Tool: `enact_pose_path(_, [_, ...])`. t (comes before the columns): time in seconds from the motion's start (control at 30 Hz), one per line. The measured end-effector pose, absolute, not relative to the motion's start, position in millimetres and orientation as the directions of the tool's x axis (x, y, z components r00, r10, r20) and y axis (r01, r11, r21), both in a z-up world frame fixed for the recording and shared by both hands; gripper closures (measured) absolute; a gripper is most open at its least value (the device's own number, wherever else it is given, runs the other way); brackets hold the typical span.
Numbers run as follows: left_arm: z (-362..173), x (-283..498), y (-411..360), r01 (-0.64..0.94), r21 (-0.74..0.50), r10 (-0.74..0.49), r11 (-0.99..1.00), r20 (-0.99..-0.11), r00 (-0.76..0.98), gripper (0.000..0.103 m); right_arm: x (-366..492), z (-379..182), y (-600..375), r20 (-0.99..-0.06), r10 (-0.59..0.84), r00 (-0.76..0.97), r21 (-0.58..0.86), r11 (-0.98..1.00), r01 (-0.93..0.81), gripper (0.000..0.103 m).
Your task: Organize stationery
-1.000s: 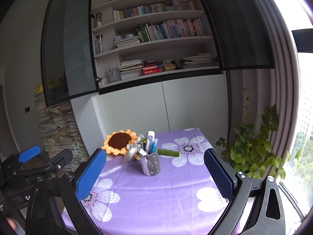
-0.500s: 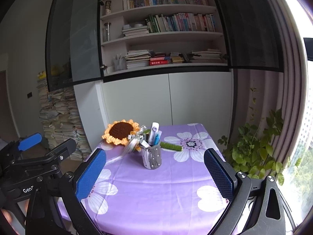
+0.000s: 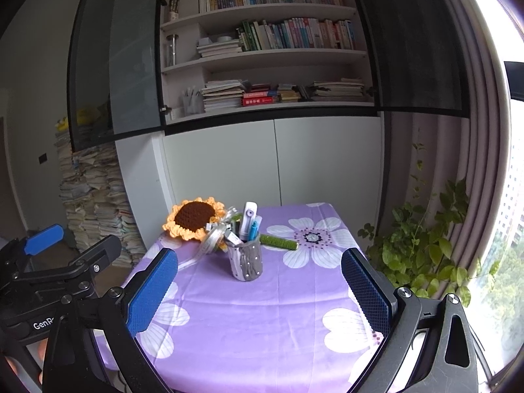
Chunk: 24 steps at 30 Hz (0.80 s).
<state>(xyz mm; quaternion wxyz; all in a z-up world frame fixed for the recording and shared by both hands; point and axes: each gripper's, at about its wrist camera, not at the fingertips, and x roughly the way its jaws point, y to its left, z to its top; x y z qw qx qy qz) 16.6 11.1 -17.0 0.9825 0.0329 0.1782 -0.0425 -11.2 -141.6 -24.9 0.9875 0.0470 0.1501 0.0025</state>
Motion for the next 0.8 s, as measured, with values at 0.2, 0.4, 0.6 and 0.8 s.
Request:
enact_pose_path(0.2, [-2, 13, 10, 0.090, 0.047, -0.070, 0.995, -0.318, 0.946, 0.001, -16, -8, -142, -0.242, 0.012, 0.970, 0.086, 0.996, 0.009, 0.003])
enact_pose_path(0.4, [27, 3, 11, 0.063, 0.041, -0.050, 0.997, -0.250, 0.967, 0.001, -23, 16, -141, -0.170, -0.018, 0.985, 0.055, 0.998, 0.028, 0.003])
enact_pose_path(0.6, [38, -3, 11, 0.061, 0.034, -0.052, 0.998, -0.219, 0.974, 0.001, -26, 31, -149, -0.133, -0.033, 0.991, 0.077, 0.996, 0.043, 0.003])
enact_pose_path(0.8, [35, -2, 10, 0.063, 0.041, -0.052, 0.997, -0.231, 0.971, 0.001, -27, 32, -149, -0.128, -0.029, 0.991, 0.071, 0.997, 0.038, 0.003])
